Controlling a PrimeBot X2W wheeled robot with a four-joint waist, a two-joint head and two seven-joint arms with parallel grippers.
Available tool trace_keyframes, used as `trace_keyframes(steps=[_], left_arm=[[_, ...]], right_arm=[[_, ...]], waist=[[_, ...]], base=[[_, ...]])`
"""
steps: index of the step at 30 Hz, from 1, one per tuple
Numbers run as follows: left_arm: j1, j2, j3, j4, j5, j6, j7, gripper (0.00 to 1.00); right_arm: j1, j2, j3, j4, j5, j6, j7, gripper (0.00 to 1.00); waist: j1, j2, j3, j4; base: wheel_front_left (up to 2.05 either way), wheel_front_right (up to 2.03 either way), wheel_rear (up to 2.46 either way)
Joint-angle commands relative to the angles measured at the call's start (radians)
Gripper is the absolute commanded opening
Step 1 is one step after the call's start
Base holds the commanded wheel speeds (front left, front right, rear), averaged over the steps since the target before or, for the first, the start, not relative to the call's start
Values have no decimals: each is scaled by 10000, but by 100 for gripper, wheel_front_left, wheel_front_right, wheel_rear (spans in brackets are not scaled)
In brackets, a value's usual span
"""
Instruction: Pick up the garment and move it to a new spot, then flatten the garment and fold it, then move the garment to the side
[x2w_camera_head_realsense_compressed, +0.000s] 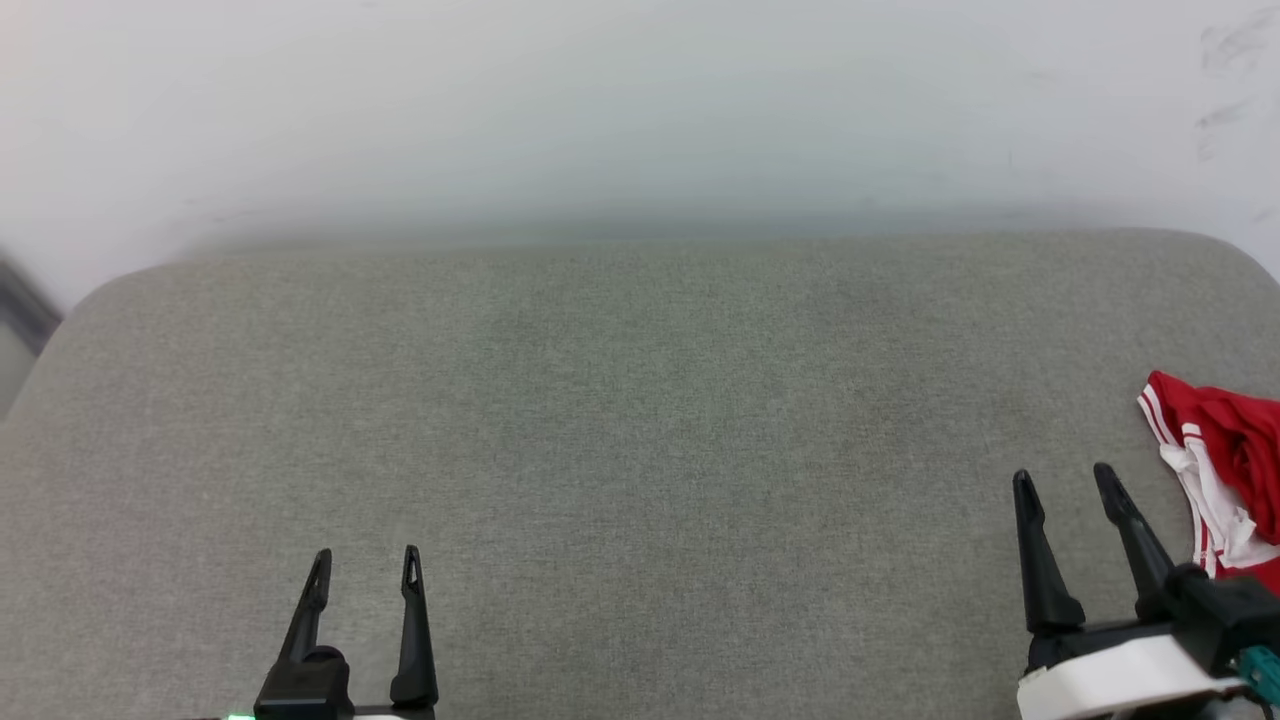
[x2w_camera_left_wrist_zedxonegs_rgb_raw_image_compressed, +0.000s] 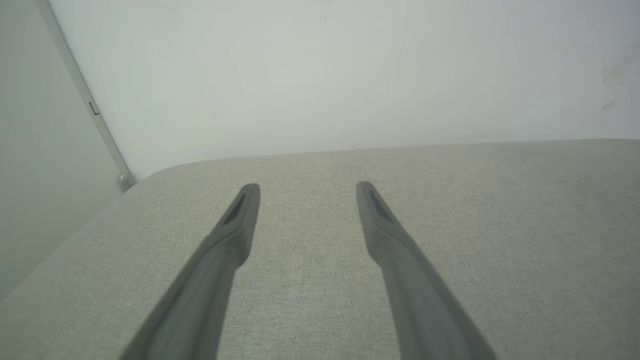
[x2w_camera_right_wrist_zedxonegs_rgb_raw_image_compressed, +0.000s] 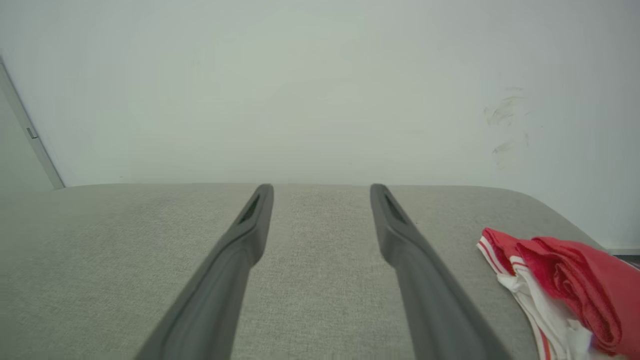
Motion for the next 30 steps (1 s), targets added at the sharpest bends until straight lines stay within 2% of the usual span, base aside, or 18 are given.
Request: trace_keyframes(steps=[1, 13, 14, 17, 30], left_arm=[[133, -46, 42, 18, -50, -101, -22, 100], [383, -121, 225, -18, -203, -405, -22, 100], [262, -119, 235, -17, -181, -396, 3, 0], [301, -138, 209, 274, -192, -399, 8, 0], [-172, -4, 304, 601, -3066, -779, 485, 0]], right_arm=[[321, 129, -61, -200, 49, -8, -19, 100], [1014, 351, -187, -618, -14, -8, -18, 100], [921, 309, -175, -569, 25, 0, 0, 0], [989, 311, -157, -293, 29, 0, 33, 0], [602, 249, -176, -7, 2698, -1, 595, 0]], waist=[[2, 0, -101, 57], [2, 0, -294, 51], [2, 0, -296, 51], [2, 0, -298, 49], [2, 0, -268, 26]], base=[[0, 0, 0], [0, 0, 0], [0, 0, 0], [0, 0, 0], [0, 0, 0]])
